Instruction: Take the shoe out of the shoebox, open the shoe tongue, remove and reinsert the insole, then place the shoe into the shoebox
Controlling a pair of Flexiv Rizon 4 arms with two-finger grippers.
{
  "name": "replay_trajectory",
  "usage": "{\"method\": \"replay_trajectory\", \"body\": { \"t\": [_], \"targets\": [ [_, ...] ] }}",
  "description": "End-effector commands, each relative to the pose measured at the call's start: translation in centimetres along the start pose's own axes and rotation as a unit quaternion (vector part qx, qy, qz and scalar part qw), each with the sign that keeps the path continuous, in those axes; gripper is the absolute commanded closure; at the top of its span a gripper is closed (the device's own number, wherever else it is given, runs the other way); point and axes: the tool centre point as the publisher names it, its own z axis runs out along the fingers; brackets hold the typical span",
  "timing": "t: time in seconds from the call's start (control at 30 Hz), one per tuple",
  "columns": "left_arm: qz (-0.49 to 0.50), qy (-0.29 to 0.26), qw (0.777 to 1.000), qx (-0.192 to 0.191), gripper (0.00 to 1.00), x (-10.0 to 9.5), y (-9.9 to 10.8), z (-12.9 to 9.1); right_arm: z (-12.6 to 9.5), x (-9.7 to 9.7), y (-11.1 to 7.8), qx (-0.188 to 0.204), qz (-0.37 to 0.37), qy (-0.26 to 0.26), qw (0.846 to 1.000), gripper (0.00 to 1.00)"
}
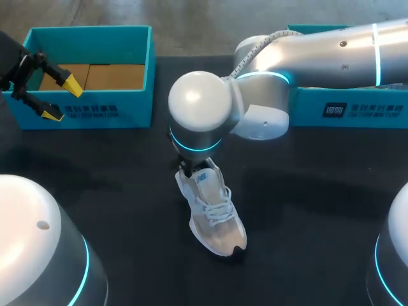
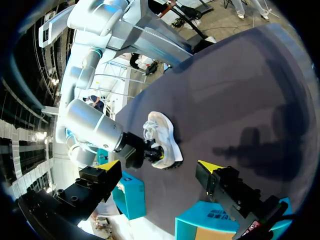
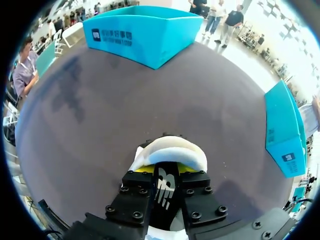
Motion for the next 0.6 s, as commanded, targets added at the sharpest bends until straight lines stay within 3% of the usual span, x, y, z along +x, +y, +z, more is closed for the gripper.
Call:
{"method": "replay_trajectory", "body": {
  "t": [0.03,0.4,0.6],
  "targets": [
    [0.000,0.001,1.000,-0.001,0.00,0.0,-0.1,0.0,1.4,0.3,0.0,0.005,0.000,0.006,1.000,0.79],
    [0.000,0.001,1.000,-0.001,0.00,0.0,-0.1,0.0,4.0,0.7,-1.4,0.043,0.011,0.028,0.999,0.80],
    [0.000,0.001,1.000,-0.001,0.00,0.0,-0.1,0.0,3.2,0.8,-1.8,0.040,0.017,0.024,0.999,0.80]
  ]
}}
